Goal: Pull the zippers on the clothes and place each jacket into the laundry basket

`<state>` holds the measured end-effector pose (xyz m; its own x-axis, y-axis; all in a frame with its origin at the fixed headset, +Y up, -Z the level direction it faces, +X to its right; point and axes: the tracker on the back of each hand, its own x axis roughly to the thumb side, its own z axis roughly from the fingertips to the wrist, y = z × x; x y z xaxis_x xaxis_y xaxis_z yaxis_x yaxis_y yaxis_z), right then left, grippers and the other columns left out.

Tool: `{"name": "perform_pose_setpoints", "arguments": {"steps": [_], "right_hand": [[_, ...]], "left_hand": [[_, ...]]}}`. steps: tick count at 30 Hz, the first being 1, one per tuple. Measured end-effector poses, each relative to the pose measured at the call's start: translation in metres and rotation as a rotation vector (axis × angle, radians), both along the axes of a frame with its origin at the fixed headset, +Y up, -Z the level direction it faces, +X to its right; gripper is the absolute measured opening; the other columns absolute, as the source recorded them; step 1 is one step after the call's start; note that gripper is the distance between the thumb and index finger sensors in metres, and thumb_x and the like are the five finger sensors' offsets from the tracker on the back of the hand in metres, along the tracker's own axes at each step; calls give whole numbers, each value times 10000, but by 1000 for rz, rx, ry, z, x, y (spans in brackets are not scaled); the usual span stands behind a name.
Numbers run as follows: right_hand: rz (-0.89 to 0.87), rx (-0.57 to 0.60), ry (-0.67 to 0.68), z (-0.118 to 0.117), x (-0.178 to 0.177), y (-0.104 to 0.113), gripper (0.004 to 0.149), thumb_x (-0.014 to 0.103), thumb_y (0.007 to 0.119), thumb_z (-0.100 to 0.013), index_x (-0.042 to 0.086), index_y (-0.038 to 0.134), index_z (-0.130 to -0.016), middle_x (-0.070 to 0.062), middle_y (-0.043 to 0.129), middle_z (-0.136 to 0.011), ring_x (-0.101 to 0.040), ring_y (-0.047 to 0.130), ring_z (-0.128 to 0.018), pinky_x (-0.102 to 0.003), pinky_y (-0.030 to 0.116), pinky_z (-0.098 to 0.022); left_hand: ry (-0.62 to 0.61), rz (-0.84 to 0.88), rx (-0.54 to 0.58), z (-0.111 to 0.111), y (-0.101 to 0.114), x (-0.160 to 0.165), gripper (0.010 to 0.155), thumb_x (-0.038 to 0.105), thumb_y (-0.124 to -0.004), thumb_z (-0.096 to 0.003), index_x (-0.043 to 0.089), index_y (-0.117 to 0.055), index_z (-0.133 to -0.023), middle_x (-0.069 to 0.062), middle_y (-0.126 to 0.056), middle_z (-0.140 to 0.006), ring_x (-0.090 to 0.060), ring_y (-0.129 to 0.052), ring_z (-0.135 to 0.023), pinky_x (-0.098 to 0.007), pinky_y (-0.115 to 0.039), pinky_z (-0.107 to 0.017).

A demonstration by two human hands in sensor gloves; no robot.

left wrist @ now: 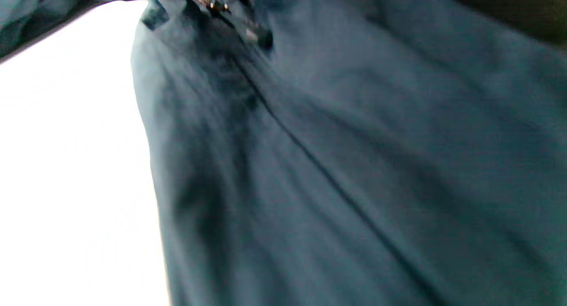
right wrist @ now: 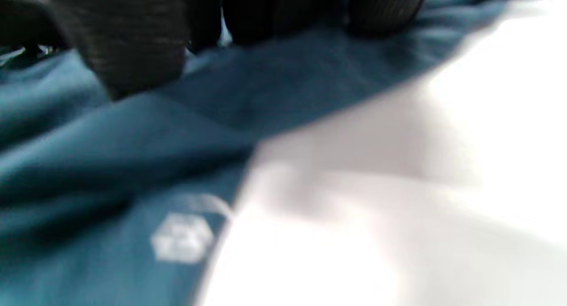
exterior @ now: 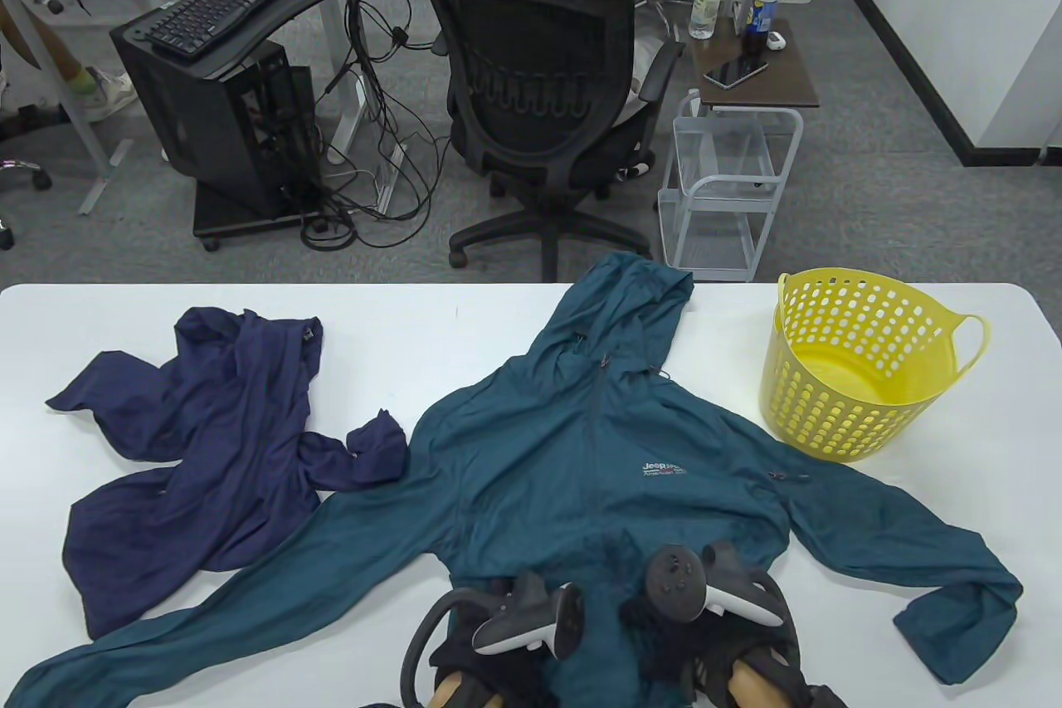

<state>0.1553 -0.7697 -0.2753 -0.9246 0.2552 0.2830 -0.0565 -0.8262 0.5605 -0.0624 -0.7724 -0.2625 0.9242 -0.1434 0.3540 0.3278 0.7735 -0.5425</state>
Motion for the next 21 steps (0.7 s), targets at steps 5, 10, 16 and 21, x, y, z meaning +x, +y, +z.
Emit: {"name": "perform_pose_setpoints", "arguments": {"steps": [5, 10, 16, 21], "right_hand": [[1, 66, 17, 5, 30, -9, 830, 343, 918, -398, 460, 420, -1052, 139, 234, -1187, -295, 299, -1094, -618, 403, -745], [6, 157, -21, 7, 49, -3, 653, 279, 915, -443, 483, 629, -993, 190, 404, -1184, -259, 436, -1109, -614, 462, -738], [-77, 299, -19, 19, 38, 14, 558, 303, 857, -476, 346, 699, -1009, 67, 520, -1183, -303, 526, -1068, -597, 535, -711], [-233, 420, 125, 57, -17, 38, 522, 539, 809, -470, 304, 827, -936, 8, 737, -1063, -360, 749, -898, -527, 675, -635]], "left_hand": [[81, 2, 48, -8, 4, -34, 929, 628, -755, -271, 524, -243, -1039, 77, -220, -1225, -301, -279, -1117, -596, -433, -756], [104, 65, 158, -13, 7, -47, 888, 602, -767, -274, 527, -313, -1034, 92, -305, -1219, -301, -377, -1105, -575, -486, -745], [96, 14, 343, -12, 7, -43, 785, 583, -763, -314, 528, -427, -1022, 107, -497, -1195, -286, -560, -1073, -558, -576, -716], [106, 15, 339, -12, 4, -39, 735, 595, -718, -342, 528, -447, -1022, 92, -494, -1198, -285, -580, -1065, -552, -587, -710]]}}
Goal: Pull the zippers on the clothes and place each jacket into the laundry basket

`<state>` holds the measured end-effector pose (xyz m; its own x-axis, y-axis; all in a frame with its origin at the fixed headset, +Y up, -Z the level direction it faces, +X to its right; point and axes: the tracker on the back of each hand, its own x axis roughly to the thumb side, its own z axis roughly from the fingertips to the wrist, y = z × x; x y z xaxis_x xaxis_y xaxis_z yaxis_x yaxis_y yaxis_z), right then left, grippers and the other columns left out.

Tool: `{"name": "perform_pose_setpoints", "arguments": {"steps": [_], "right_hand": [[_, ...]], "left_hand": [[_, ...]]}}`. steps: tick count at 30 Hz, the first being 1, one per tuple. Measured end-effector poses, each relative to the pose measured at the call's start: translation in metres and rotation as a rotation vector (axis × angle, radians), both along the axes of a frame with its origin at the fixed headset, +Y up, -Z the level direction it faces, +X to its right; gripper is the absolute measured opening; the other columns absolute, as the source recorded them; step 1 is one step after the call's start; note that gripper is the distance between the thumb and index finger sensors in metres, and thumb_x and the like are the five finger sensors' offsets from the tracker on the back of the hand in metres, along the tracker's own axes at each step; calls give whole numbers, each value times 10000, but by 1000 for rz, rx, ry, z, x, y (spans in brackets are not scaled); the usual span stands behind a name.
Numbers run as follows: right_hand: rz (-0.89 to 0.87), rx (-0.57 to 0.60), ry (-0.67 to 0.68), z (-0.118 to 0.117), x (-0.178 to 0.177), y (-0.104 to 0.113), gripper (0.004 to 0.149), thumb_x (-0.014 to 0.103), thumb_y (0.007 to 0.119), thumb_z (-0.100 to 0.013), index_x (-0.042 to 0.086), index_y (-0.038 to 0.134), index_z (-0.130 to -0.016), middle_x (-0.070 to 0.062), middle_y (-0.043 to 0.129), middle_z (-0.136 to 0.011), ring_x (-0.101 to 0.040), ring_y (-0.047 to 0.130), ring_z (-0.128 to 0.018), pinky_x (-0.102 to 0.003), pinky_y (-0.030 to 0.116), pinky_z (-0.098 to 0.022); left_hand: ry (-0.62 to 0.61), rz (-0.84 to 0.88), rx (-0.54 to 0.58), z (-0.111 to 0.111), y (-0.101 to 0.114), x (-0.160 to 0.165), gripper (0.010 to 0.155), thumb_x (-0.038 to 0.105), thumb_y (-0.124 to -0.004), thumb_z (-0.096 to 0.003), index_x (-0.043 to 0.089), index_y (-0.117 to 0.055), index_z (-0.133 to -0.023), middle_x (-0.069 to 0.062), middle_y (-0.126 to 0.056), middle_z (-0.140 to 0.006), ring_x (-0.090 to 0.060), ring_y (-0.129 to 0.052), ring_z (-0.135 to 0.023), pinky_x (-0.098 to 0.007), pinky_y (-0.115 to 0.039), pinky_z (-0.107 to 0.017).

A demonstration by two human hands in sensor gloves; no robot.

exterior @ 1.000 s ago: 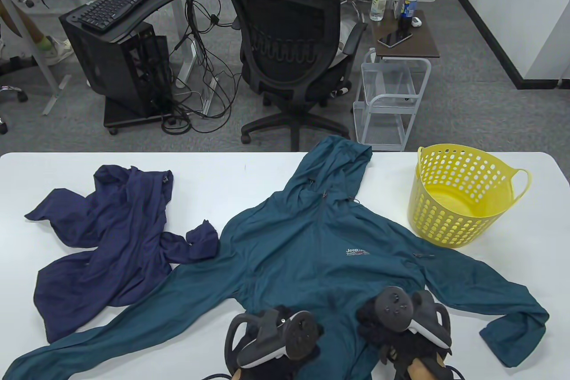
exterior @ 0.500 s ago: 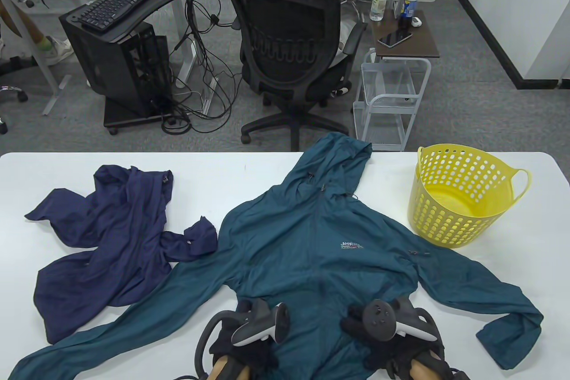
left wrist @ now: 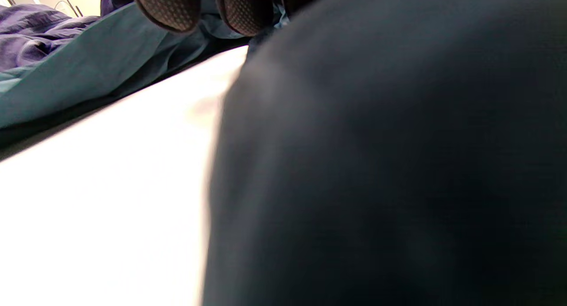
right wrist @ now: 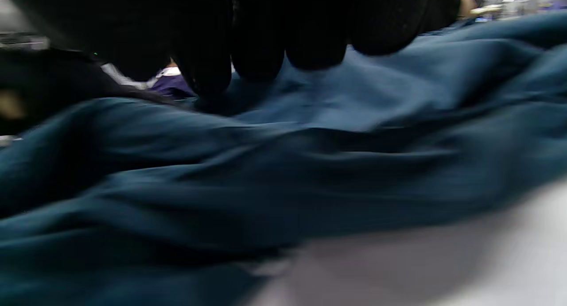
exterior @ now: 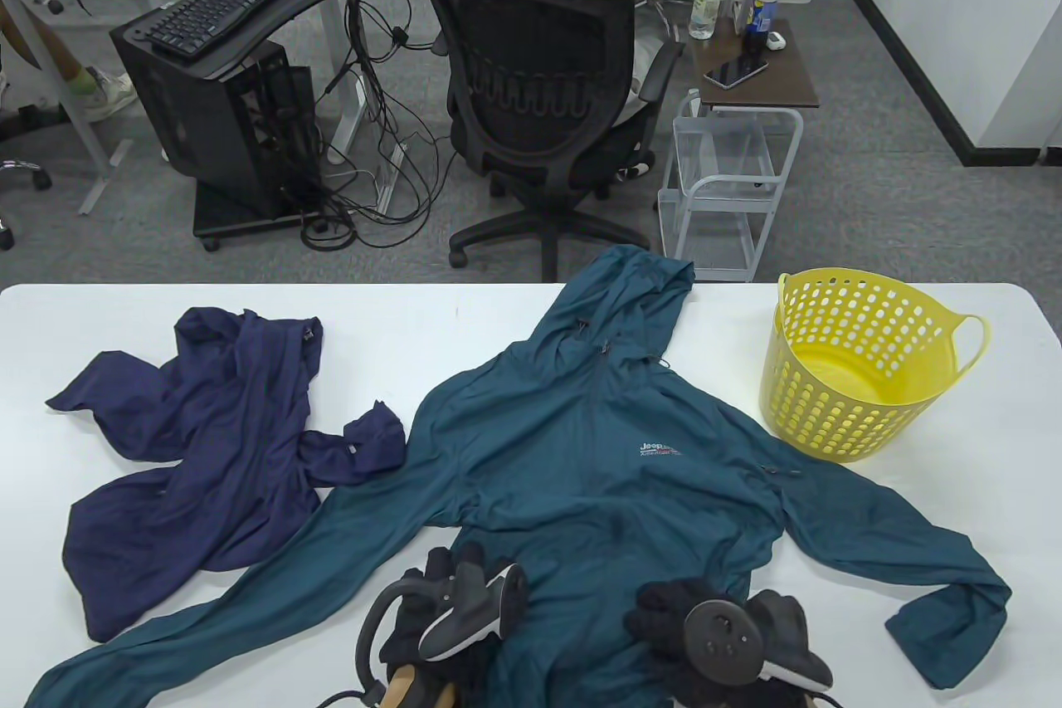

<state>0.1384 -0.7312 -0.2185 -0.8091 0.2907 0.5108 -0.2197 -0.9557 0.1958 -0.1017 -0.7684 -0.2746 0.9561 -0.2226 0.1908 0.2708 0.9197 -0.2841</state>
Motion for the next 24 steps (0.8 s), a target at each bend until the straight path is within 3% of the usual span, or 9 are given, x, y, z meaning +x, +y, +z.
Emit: {"name": "perform_pose_setpoints", "arguments": {"steps": [2, 5, 7, 10, 13, 14, 18, 21, 24], "right_hand": [[135, -53, 58, 11, -27, -11, 669, 711, 790, -410, 309, 816, -943, 5, 767, -1041, -327, 842, -829, -494, 726, -600], [378, -68, 50, 16, -45, -31, 859, 772, 818, -346, 290, 667, -1041, -9, 672, -1100, -329, 816, -867, -482, 719, -615], [443, -51, 48, 17, -48, -39, 948, 751, 838, -322, 284, 503, -1075, -7, 521, -1128, -302, 732, -894, -440, 704, -633], [394, -110, 57, 16, -47, -36, 860, 590, 902, -375, 246, 549, -1079, -44, 537, -1134, -337, 730, -905, -428, 718, -634], [343, -80, 53, 11, -40, -35, 682, 378, 910, -438, 271, 622, -1047, -26, 590, -1109, -290, 778, -868, -357, 776, -601], [327, -48, 40, 10, -38, -35, 637, 319, 915, -445, 285, 661, -1028, -12, 631, -1091, -264, 817, -843, -341, 799, -584], [255, -8, 8, 6, -25, -29, 497, 232, 907, -447, 327, 820, -927, 26, 816, -994, -200, 966, -728, -281, 899, -508], [167, -74, -33, 3, -7, -26, 462, 223, 896, -453, 319, 856, -903, 19, 871, -959, -195, 1005, -689, -277, 923, -480], [110, -88, -83, 1, 13, -20, 422, 251, 869, -464, 311, 876, -882, 17, 921, -899, -198, 1026, -630, -327, 910, -442]], "left_hand": [[5, 2, 4, 0, 0, 0, 733, 605, -712, -344, 523, -450, -1024, 93, -494, -1198, -287, -589, -1061, -551, -593, -707], [-9, 31, 23, 5, 9, -1, 740, 617, -721, -339, 512, -458, -1023, 98, -530, -1186, -285, -608, -1054, -546, -612, -697], [-34, 116, 88, 14, 28, -2, 727, 604, -732, -342, 502, -487, -1019, 93, -564, -1173, -283, -632, -1042, -543, -629, -688], [-129, 319, 199, 37, 59, 4, 617, 572, -764, -350, 480, -686, -956, 84, -751, -1074, -287, -739, -972, -539, -669, -656], [-349, 373, 76, 61, 63, 29, 515, 612, -779, -332, 434, -913, -797, 111, -981, -872, -234, -925, -817, -526, -743, -603], [-373, 305, -38, 67, 51, 40, 571, 645, -771, -322, 428, -884, -838, 102, -961, -906, -243, -913, -834, -529, -738, -607], [-315, 90, -172, 66, 15, 48, 927, 768, -688, -251, 398, -471, -1072, 59, -638, -1162, -275, -781, -970, -548, -700, -652], [-251, 68, -339, 68, 9, 44, 1077, 778, -698, -225, 360, -197, -1081, -2, -341, -1239, -301, -529, -1096, -605, -571, -717], [-251, 46, -341, 67, 5, 39, 1113, 744, -758, -223, 354, -120, -1047, 9, -264, -1229, -281, -457, -1111, -600, -563, -720]]}}
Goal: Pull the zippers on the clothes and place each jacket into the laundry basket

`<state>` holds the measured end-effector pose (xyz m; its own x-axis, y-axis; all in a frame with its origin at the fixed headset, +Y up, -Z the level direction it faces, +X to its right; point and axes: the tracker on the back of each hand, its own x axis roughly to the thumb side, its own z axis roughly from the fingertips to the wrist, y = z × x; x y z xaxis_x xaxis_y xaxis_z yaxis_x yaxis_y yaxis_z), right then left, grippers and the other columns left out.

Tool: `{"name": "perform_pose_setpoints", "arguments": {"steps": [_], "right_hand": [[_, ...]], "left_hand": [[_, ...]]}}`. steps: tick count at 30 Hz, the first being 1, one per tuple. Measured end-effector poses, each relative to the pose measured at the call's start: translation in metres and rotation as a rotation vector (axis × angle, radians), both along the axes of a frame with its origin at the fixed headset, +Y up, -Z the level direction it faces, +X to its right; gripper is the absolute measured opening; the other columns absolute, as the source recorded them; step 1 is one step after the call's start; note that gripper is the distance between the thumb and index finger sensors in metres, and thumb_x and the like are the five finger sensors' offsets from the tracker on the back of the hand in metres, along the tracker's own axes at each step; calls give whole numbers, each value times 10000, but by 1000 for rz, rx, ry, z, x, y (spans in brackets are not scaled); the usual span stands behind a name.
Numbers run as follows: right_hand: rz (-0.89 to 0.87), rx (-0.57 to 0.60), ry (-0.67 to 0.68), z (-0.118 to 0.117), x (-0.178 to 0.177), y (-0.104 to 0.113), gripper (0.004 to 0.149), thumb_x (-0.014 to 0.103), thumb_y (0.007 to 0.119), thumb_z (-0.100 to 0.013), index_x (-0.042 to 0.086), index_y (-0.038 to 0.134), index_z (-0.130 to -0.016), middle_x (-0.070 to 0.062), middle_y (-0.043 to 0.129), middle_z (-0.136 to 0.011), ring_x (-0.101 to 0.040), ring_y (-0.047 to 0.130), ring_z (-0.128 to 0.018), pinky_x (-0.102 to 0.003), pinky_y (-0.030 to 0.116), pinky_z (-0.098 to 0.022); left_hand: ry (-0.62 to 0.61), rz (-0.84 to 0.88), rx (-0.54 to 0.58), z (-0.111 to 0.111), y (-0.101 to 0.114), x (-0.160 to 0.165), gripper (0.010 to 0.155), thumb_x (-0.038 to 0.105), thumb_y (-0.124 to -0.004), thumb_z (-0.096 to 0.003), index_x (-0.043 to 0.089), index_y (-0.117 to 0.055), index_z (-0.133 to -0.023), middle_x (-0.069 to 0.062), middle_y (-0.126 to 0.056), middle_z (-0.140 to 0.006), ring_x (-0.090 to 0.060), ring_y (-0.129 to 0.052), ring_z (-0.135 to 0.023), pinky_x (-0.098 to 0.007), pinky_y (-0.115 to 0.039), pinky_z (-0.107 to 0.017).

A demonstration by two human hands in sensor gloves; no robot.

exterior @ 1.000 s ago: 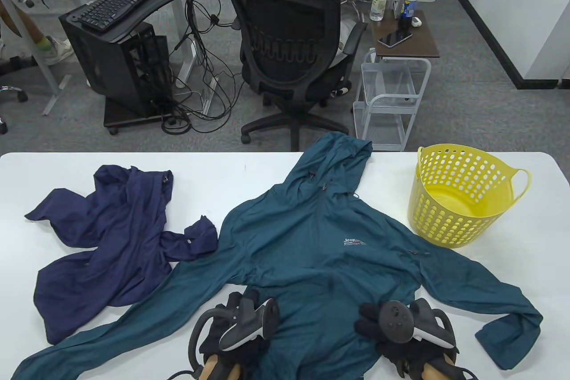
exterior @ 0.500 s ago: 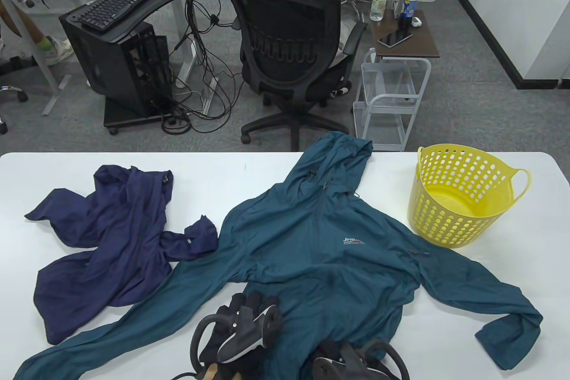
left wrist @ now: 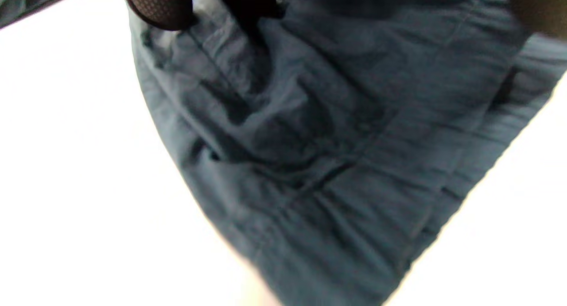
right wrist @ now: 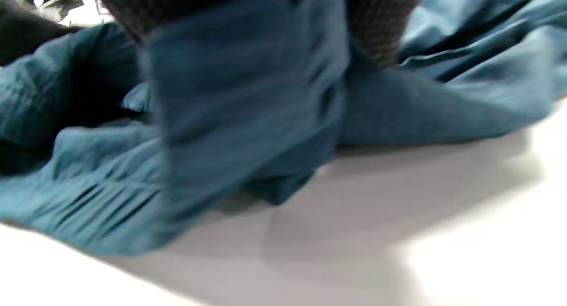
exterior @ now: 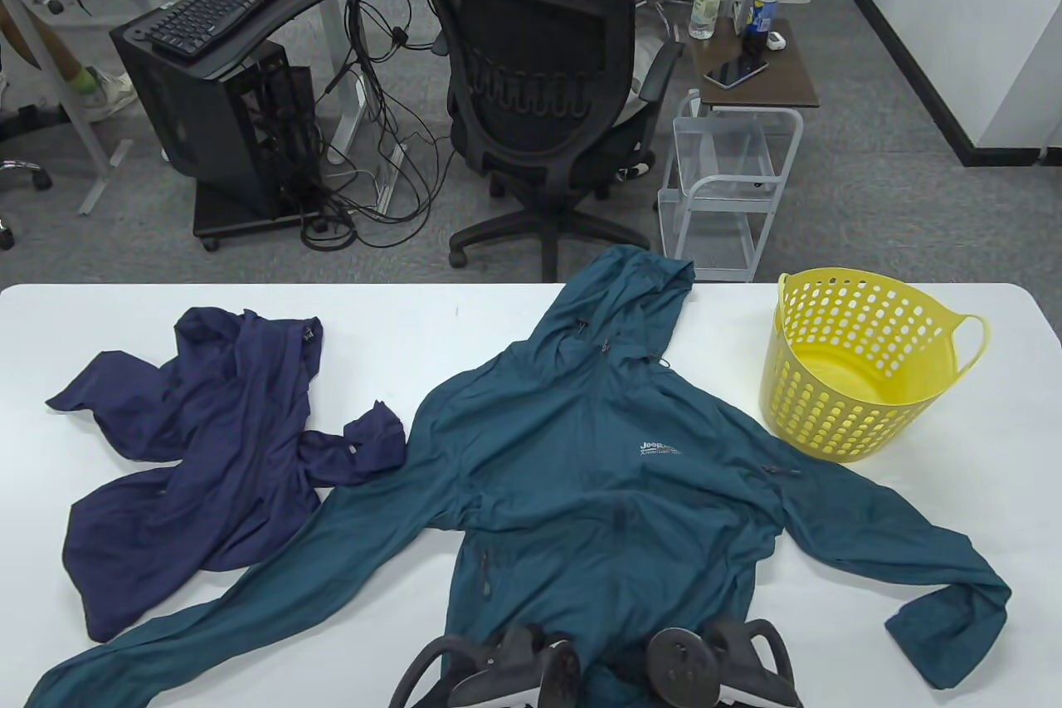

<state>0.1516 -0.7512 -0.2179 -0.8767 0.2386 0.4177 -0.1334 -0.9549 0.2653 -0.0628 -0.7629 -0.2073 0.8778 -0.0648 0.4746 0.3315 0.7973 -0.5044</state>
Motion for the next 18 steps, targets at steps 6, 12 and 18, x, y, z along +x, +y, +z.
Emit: {"name": "perform_pose_setpoints", "arguments": {"steps": [6, 12, 18], "right_hand": [[-170, -95, -130, -5, 59, 12, 355, 284, 834, -479, 330, 916, -821, 17, 959, -837, -223, 1032, -597, -372, 897, -434], [-274, -245, -197, -5, 116, 7, 335, 234, 856, -467, 325, 945, -777, 21, 906, -915, -297, 926, -768, -477, 791, -561], [-320, -319, -186, -4, 129, 6, 428, 224, 843, -433, 282, 935, -847, -27, 758, -1076, -423, 649, -984, -573, 638, -667]], "left_hand": [[75, -74, 11, -8, -2, -24, 1066, 625, -837, -285, 371, -120, -1031, 49, -244, -1216, -238, -415, -1110, -581, -534, -731], [130, -57, -2, -14, 6, -50, 950, 559, -885, -281, 432, -340, -1049, 83, -361, -1207, -214, -473, -1095, -577, -557, -718], [145, 83, -9, -16, 24, -60, 826, 561, -870, -293, 425, -526, -1032, 94, -660, -1145, -228, -684, -1028, -564, -622, -687]]}}
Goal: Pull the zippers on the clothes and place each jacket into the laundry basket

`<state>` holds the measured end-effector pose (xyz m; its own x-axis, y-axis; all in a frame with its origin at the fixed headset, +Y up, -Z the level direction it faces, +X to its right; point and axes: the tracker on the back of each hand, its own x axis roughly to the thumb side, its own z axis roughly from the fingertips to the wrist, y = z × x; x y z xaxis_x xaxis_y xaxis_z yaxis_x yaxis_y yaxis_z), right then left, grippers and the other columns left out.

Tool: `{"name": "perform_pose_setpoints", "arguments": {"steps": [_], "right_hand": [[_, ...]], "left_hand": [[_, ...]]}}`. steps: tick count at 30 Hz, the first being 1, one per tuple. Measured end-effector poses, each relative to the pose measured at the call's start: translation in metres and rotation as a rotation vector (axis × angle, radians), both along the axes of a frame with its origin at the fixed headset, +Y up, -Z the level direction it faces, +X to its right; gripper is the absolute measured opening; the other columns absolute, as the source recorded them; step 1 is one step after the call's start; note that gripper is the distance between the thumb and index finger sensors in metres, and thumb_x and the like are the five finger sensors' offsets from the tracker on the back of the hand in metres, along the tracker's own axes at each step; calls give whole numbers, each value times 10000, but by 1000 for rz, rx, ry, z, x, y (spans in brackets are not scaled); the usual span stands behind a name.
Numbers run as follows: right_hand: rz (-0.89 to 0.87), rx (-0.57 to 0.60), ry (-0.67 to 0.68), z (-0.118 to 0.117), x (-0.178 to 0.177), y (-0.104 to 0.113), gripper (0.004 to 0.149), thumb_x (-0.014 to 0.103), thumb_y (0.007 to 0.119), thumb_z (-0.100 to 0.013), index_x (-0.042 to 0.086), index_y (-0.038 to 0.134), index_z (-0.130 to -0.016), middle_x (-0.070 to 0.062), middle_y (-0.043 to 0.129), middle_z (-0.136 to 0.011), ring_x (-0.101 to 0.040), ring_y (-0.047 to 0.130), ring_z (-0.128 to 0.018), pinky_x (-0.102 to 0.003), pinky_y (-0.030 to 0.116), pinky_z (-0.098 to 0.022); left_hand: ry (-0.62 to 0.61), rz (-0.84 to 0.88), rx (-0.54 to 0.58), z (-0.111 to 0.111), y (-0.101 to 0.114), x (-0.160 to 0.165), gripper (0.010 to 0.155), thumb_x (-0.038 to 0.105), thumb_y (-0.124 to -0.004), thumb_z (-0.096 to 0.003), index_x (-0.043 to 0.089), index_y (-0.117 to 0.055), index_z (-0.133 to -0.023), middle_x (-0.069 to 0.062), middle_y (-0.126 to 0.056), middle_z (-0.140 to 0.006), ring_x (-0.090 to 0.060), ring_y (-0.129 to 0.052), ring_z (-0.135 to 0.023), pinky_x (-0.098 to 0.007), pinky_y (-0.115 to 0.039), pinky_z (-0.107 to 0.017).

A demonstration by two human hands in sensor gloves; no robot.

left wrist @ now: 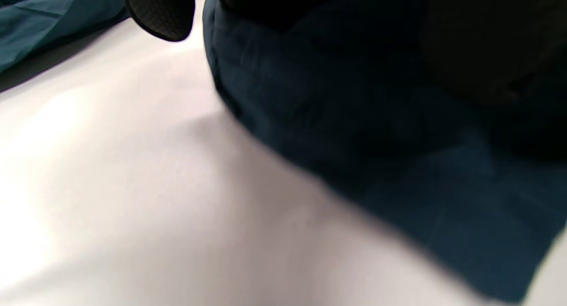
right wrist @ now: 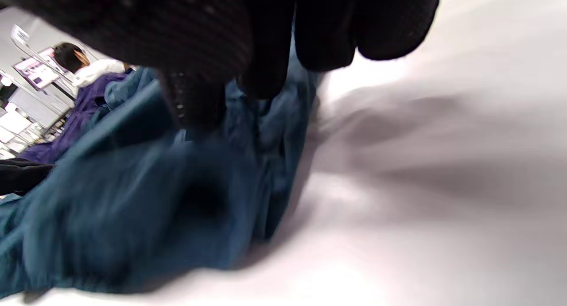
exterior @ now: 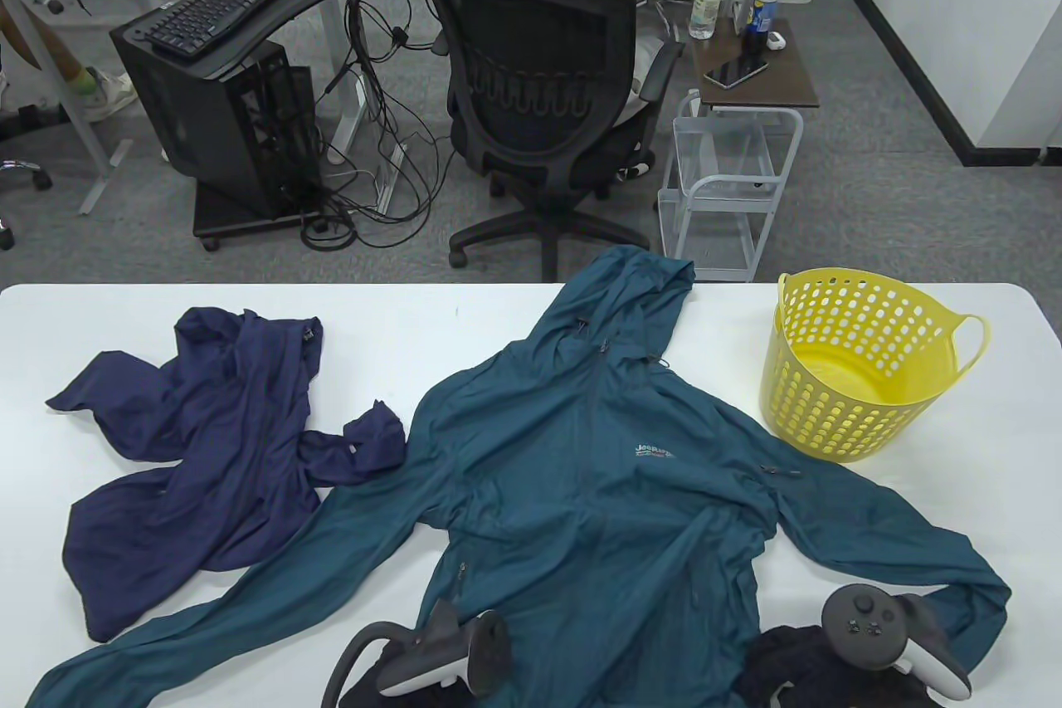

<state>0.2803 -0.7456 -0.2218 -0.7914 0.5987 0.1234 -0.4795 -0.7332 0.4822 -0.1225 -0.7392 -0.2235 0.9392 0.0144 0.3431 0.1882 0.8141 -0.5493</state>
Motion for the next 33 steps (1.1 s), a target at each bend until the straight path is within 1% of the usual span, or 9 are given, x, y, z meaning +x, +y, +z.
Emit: {"name": "perform_pose_setpoints", "arguments": {"steps": [4, 7, 12, 14, 16, 17, 23, 29, 33], "right_hand": [[-48, 143, 5, 1, -29, 14, 423, 338, 828, -487, 262, 881, -900, -54, 718, -1090, -435, 605, -991, -584, 605, -673], [30, 212, 145, 9, -74, 17, 456, 460, 858, -480, 287, 870, -902, -26, 743, -1075, -416, 641, -980, -575, 624, -668], [299, 167, 354, 19, -135, -8, 681, 594, 892, -406, 318, 725, -1005, -15, 606, -1144, -402, 590, -1008, -575, 606, -686], [393, 131, 349, 15, -140, -20, 801, 601, 896, -388, 289, 598, -1062, -49, 474, -1170, -418, 540, -1012, -581, 589, -691], [426, 103, 327, 11, -138, -29, 876, 581, 892, -384, 260, 477, -1085, -72, 332, -1161, -398, 438, -1009, -572, 537, -707], [421, 88, 316, 9, -134, -32, 884, 557, 883, -389, 273, 424, -1088, -60, 263, -1153, -389, 383, -1008, -569, 494, -718], [429, 62, 177, -5, -96, -34, 863, 422, 887, -395, 303, 386, -1088, -41, 235, -1159, -392, 313, -1027, -598, 415, -731], [350, -15, 99, -9, -56, -29, 806, 398, 942, -402, 328, 501, -1073, 22, 317, -1168, -355, 381, -1040, -562, 459, -729], [299, -31, 163, 7, -58, -11, 559, 523, 946, -386, 293, 907, -894, 28, 785, -1021, -330, 811, -857, -502, 725, -620]], "left_hand": [[52, 46, 121, -1, 12, -1, 744, 560, -805, -352, 412, -556, -1036, 73, -666, -1138, -250, -679, -1020, -547, -624, -682], [58, 32, 219, 6, 20, -3, 664, 558, -787, -363, 391, -669, -995, 60, -757, -1076, -258, -767, -949, -523, -673, -650], [108, -1, 242, 14, 17, -12, 649, 581, -772, -356, 375, -718, -970, 44, -861, -965, -255, -843, -845, -510, -706, -616], [127, -15, 105, 14, 0, -15, 771, 652, -733, -334, 396, -579, -1044, 25, -709, -1089, -301, -680, -971, -549, -629, -666], [159, -45, 30, 13, -17, -17, 885, 692, -690, -314, 478, -279, -1067, 37, -260, -1215, -356, -196, -1094, -615, -398, -745], [152, -90, 32, 12, -26, -17, 916, 699, -682, -294, 496, -197, -1044, 67, -131, -1202, -341, -96, -1086, -615, -356, -753], [175, -209, 50, 7, -32, -20, 1029, 636, -762, -254, 530, -16, -955, 78, 89, -1131, -338, -54, -1076, -597, -344, -762], [99, -170, -42, 12, -34, -25, 1015, 571, -877, -196, 574, -223, -972, 91, -40, -1160, -330, -108, -1078, -605, -374, -752], [11, -69, -18, 23, -12, -21, 836, 628, -896, -134, 575, -625, -923, 88, -428, -1189, -338, -268, -1081, -606, -451, -730]]}}
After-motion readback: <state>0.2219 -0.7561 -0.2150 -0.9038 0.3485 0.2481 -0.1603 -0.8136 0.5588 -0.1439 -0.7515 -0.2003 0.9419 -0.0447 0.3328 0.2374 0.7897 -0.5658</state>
